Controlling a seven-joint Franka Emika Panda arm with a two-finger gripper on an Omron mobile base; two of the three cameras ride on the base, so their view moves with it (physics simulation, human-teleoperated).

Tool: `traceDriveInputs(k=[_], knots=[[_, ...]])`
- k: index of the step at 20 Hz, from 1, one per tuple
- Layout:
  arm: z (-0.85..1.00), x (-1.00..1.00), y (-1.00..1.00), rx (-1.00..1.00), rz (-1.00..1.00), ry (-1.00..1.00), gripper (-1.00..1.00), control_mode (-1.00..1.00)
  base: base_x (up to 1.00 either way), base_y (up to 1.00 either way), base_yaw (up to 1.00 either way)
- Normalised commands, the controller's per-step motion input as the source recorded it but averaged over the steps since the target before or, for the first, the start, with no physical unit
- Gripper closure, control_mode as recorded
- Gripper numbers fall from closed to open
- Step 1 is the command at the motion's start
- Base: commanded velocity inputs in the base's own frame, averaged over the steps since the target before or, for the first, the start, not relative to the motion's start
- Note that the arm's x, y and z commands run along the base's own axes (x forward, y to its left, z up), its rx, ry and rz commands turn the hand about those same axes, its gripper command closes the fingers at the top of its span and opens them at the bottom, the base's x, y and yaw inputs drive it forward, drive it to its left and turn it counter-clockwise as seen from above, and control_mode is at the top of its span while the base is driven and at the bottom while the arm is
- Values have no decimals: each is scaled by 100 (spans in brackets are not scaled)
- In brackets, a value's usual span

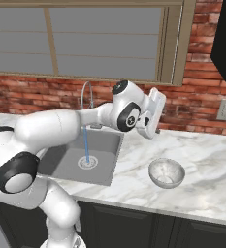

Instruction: Rinse each bowl for a few seconds and place them down in the sink or on the counter.

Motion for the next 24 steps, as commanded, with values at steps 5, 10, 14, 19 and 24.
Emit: traceDriveInputs(k=[5, 10, 14, 19, 24], knots=[[-1, -20, -10, 7, -9, 15, -100, -100, 0, 0, 0], [-9, -20, 3, 5, -1, 11, -100, -100, 0, 0, 0], [-16, -28, 14, 0, -2, 3, -100, -100, 0, 0, 0], [-16, -36, 17, 0, -2, 1, -100, -100, 0, 0, 0], [-24, -19, 22, 3, -5, 1, -100, -100, 0, 0, 0]])
